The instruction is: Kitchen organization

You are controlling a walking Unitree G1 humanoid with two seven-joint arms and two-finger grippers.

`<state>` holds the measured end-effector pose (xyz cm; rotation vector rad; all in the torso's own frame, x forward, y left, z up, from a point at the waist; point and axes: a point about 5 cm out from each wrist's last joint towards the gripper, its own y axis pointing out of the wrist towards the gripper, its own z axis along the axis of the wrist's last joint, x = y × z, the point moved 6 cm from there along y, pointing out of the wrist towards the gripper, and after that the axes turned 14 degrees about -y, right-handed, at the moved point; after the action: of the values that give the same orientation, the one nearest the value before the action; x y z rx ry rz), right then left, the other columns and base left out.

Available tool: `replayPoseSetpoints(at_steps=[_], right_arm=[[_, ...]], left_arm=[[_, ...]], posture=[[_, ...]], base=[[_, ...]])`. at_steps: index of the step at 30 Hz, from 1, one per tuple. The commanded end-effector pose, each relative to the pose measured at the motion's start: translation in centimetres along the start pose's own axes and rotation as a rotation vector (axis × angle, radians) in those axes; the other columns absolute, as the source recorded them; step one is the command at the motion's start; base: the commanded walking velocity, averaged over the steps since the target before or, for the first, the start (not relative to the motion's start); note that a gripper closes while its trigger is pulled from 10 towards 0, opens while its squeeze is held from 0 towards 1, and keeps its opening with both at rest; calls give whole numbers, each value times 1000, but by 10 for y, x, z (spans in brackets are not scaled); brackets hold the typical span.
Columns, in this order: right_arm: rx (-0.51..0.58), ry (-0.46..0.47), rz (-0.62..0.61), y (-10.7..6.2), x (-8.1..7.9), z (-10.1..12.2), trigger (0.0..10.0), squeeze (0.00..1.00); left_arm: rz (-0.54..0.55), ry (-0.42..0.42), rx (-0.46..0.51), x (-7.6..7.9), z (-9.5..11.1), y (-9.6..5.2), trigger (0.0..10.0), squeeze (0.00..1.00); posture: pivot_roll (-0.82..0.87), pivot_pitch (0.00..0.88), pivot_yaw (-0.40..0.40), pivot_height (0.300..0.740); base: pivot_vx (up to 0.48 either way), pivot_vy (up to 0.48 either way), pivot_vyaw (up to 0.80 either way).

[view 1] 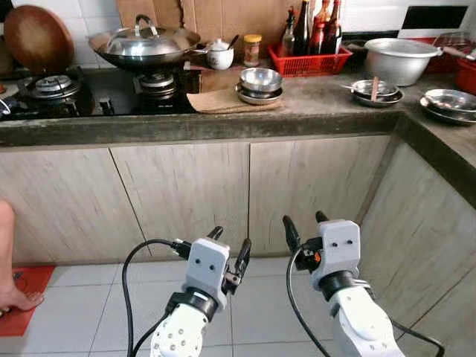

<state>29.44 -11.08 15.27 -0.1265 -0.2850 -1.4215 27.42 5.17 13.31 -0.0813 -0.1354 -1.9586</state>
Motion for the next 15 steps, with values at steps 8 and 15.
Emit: replayPoseSetpoints(at_steps=[8, 15], right_arm=[[2, 0, 3, 0, -2, 0, 10000, 0], [-3, 1, 9, -1, -4, -2, 10000, 0]], left_arm=[[-2, 3, 7, 0, 2, 1, 10000, 0], [-3, 4, 12, 1, 3, 0, 10000, 0]], posture=[[111, 27, -6, 740], [111, 34, -3, 740]], base=[[295, 0, 0], [313, 0, 0]])
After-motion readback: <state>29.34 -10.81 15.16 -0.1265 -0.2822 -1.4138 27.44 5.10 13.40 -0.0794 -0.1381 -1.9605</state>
